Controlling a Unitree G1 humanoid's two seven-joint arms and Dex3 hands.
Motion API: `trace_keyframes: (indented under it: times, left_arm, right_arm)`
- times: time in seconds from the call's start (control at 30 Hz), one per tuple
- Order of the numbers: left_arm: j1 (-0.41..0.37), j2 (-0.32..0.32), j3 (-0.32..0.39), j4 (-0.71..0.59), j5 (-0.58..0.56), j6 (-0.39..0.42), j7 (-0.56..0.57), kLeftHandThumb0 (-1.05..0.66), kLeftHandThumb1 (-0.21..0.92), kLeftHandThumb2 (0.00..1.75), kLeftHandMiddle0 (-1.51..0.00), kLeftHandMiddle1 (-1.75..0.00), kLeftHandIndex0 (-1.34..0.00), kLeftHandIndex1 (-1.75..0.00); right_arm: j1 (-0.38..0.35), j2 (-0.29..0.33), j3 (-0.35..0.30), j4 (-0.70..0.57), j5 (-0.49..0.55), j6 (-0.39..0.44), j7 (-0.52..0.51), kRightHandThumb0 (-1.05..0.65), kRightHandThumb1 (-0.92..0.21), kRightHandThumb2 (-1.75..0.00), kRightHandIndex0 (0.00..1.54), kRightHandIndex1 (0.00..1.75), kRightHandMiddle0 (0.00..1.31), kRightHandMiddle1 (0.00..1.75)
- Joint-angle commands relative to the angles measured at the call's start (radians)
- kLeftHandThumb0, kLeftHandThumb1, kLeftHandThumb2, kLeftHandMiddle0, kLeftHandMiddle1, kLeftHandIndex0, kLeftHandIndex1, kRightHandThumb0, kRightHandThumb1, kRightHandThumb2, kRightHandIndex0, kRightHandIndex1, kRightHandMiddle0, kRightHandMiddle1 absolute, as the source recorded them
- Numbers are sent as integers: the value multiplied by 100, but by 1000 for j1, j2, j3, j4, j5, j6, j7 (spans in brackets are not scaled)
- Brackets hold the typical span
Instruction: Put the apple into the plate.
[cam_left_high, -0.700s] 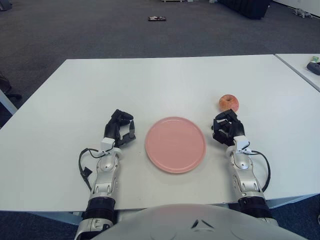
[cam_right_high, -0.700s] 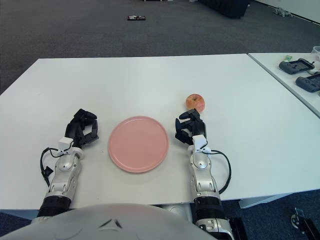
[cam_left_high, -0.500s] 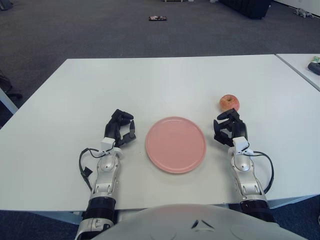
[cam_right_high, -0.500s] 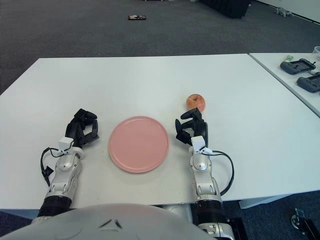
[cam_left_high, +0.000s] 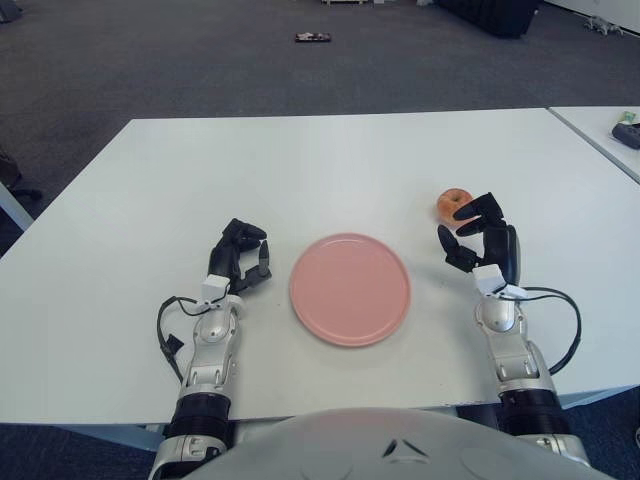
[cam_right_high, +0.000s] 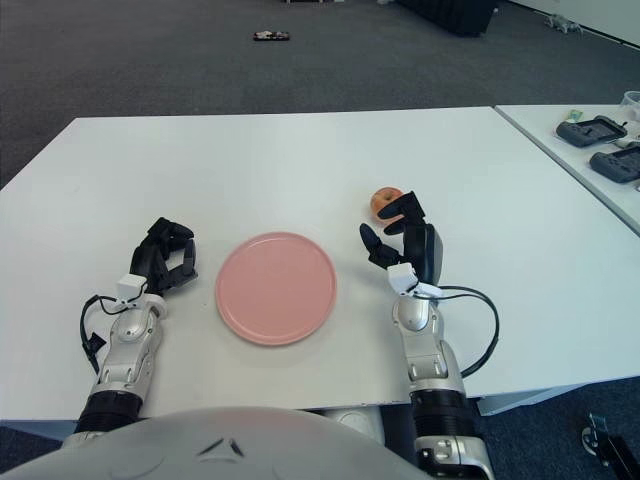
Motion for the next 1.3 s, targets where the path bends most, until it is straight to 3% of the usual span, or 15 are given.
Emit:
trace_keyframes:
  times: [0.0, 0.07, 0.2, 0.33, 0.4, 0.53, 0.9, 1.27]
  left_arm:
    - [21, -4, -4, 56, 1, 40, 2, -43, 48, 113, -90, -175, -48, -175]
    - [21, -5, -3, 58, 1, 37, 1, -43, 48, 113, -90, -175, -48, -175]
    - [23, -4, -4, 58, 1, 34, 1, -43, 48, 113, -89, -175, -48, -175]
    - [27, -6, -7, 49, 4, 37, 3, -43, 48, 113, -89, -175, -48, -175]
    - [29, -7, -9, 43, 5, 39, 4, -43, 48, 113, -89, -175, -48, -175]
    - [32, -8, -10, 39, 4, 38, 4, -43, 48, 112, -89, -175, -48, -175]
    - [28, -7, -9, 54, 8, 32, 9, -43, 48, 113, -89, -175, -48, -175]
    - [25, -7, -10, 61, 6, 36, 15, -43, 47, 114, -89, -175, -49, -175]
  right_arm:
    - [-51, -46, -2, -16, -51, 36, 8, -41, -85, -61, 12, 130, 16, 167]
    - [-61, -60, 0, -30, -65, 56, 17, -55, -68, -87, 5, 114, 7, 148]
    - [-95, -107, -1, -36, -81, 102, 60, -65, -50, -100, 1, 79, 1, 111]
    - [-117, -145, -1, -34, -82, 153, 116, -70, -45, -100, 0, 43, 0, 76]
    - [-133, -168, 4, -35, -91, 186, 150, -75, -43, -99, 0, 18, 0, 42]
    - [-171, -209, 21, -26, -120, 241, 203, -85, -42, -94, 0, 4, 0, 9]
    - [-300, -276, 101, -9, -169, 418, 402, -97, -46, -75, 0, 0, 0, 0]
    - [-410, -354, 198, 106, -203, 461, 564, -103, -50, -72, 0, 0, 0, 0]
